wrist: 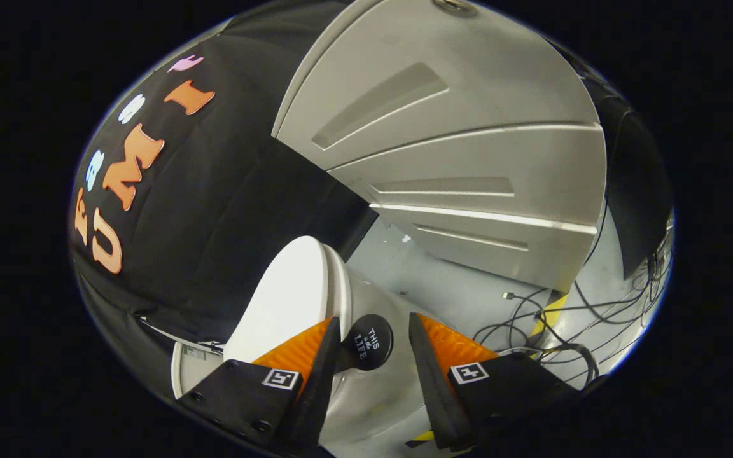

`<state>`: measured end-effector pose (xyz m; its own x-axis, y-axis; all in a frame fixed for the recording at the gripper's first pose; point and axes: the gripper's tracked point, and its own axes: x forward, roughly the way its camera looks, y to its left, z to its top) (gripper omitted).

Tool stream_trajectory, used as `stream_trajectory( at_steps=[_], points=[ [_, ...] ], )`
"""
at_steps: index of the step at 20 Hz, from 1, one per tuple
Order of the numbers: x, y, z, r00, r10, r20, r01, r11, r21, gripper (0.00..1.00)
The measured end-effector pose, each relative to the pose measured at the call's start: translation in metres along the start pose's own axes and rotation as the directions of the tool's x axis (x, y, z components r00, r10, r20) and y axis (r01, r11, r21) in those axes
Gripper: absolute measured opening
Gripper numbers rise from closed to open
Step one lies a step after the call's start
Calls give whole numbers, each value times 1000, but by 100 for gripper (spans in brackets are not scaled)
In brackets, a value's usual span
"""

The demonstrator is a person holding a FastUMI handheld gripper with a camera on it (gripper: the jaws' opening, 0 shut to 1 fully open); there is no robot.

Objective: Open the toilet lid.

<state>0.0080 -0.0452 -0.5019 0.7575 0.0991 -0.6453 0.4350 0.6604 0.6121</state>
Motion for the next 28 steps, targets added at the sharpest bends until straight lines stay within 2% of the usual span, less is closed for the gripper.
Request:
stream_trajectory(
  at_steps=[1, 4, 7, 10, 15, 16, 18, 24, 28],
  points=[
    [3, 5, 1, 1000, 19, 7, -20, 999, 26, 60],
    [4, 7, -1, 1000, 15, 6, -15, 999, 34, 50],
    [0, 8, -3, 999, 38, -10, -37, 996, 76, 46],
    [-4, 12, 1, 997, 72, 14, -73, 989, 127, 30],
    [-7, 18, 3, 998, 67, -3, -65, 984, 164, 29],
    [-25, 15, 11, 998, 69, -7, -67, 983, 168, 25],
    [-16, 25, 8, 997, 70, 8, -71, 976, 204, 11],
    [-33, 51, 21, 995, 94, 30, -97, 984, 149, 11],
    [-40, 78, 44, 989, 93, 117, -106, 988, 110, 11]
  ],
)
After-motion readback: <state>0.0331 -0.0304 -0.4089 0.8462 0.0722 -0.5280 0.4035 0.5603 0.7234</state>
